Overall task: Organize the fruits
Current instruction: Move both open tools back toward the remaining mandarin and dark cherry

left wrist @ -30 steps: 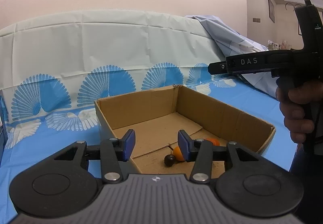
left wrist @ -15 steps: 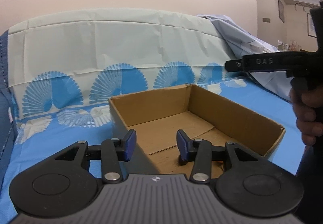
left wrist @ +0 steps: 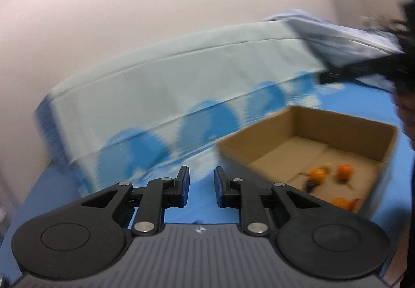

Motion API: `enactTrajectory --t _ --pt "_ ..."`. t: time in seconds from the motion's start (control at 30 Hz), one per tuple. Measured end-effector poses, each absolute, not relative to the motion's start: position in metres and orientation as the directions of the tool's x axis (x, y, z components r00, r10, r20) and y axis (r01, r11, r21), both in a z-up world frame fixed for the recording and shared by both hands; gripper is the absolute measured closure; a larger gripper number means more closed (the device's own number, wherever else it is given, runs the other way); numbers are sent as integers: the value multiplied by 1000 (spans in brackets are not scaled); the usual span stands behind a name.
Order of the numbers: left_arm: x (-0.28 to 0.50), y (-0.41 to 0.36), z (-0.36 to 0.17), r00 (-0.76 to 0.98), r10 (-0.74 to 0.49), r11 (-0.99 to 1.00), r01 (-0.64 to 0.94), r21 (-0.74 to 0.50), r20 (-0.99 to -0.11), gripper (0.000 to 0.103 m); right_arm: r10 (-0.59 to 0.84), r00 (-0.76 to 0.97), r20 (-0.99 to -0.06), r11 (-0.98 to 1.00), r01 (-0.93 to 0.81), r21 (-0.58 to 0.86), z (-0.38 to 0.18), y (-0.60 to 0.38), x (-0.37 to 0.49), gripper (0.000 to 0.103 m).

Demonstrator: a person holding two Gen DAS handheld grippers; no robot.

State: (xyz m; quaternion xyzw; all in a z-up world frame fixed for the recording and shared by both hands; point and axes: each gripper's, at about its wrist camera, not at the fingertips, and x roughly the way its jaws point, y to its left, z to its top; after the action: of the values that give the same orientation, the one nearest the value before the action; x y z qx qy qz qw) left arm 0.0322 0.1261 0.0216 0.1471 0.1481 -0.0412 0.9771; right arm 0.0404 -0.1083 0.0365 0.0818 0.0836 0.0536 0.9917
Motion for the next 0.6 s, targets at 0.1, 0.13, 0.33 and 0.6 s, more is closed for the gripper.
enactTrajectory --t 0.1,0.13,0.33,0.6 --pt "33 164 32 944 35 995 0 104 -328 80 166 972 -166 974 -135 181 35 -95 45 71" --pt "31 177 33 941 47 998 -33 46 -336 79 188 966 -180 968 -152 198 34 -90 49 70" --pt "27 210 40 915 -31 994 -13 -104 -403 50 291 930 -226 942 -236 240 26 -57 60 54" --pt "27 222 -11 884 12 993 -67 -100 -467 46 371 890 -263 922 -320 218 16 -8 70 52"
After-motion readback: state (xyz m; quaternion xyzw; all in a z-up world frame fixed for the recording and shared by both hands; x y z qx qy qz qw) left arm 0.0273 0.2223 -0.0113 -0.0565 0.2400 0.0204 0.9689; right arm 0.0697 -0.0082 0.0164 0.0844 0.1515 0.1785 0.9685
